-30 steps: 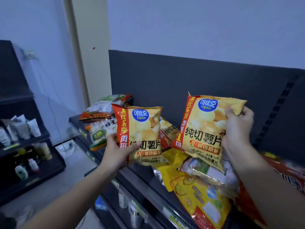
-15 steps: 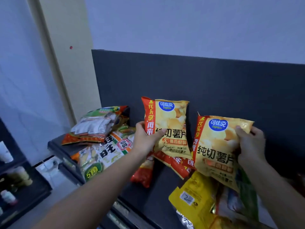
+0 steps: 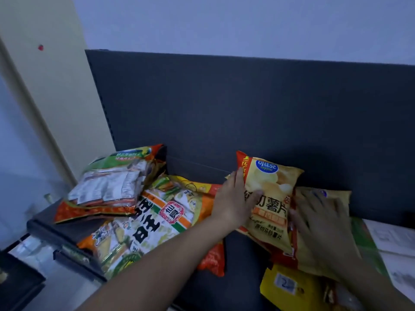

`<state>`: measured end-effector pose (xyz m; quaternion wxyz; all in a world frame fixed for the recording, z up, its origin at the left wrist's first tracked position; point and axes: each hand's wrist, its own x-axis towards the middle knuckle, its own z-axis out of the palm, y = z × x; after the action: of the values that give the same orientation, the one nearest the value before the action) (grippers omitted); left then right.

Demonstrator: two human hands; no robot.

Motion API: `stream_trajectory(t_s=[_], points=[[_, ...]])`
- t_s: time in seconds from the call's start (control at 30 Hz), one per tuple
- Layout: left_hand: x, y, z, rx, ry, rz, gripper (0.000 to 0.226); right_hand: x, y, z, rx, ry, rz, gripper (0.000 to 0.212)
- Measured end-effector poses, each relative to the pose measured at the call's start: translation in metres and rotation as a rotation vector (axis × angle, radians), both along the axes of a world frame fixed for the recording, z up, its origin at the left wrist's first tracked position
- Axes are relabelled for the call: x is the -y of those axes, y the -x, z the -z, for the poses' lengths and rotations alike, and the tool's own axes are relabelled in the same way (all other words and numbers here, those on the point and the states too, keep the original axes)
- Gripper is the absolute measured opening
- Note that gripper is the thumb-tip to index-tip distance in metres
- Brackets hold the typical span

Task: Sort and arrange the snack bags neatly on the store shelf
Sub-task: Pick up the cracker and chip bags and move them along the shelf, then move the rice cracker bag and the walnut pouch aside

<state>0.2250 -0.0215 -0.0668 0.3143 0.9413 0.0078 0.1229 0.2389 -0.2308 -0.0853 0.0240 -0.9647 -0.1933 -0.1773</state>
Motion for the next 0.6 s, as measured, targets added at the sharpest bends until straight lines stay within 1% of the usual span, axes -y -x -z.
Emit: stream_trajectory(t_s=[0.07,0.17,0.2,0.27,0.37,0.43,0.47,0.5,0.57,0.6], points=[[-0.007,0.0,0.0,-0.042,0.042,0.044,0.081,0.002,-0.001,-0.003,-0.019,-0.073,0.015,0.058],[-0.017,0.009,-0.01,-0.067,0.07,0.071,0.081,0.0,0.007,-0.023,-0.013,-0.354,-0.006,0.046],[-0.022,0.015,-0.017,-0.065,0.08,0.059,0.079,-0.004,0.011,-0.03,0.022,-0.422,-0.036,0.041],[-0.041,0.032,-0.029,-0.066,0.117,0.032,0.074,-0.02,0.022,-0.046,0.136,-0.48,-0.148,0.037],[-0.085,0.068,-0.039,-0.091,0.224,-0.034,0.076,-0.058,0.042,-0.074,0.213,-0.537,-0.359,0.035],[-0.118,0.096,-0.034,-0.068,0.275,-0.157,0.074,-0.092,0.053,-0.085,0.217,-0.46,-0.495,0.034],[-0.13,0.11,-0.029,-0.062,0.283,-0.223,0.074,-0.108,0.055,-0.085,0.184,-0.372,-0.531,0.038],[-0.139,0.124,-0.021,-0.055,0.279,-0.274,0.077,-0.123,0.058,-0.083,0.122,-0.251,-0.525,0.046],[-0.148,0.148,-0.004,-0.026,0.239,-0.338,0.083,-0.144,0.059,-0.069,-0.043,0.004,-0.426,0.065],[-0.148,0.159,0.005,-0.002,0.236,-0.38,0.081,-0.149,0.058,-0.06,-0.096,0.097,-0.39,0.069]])
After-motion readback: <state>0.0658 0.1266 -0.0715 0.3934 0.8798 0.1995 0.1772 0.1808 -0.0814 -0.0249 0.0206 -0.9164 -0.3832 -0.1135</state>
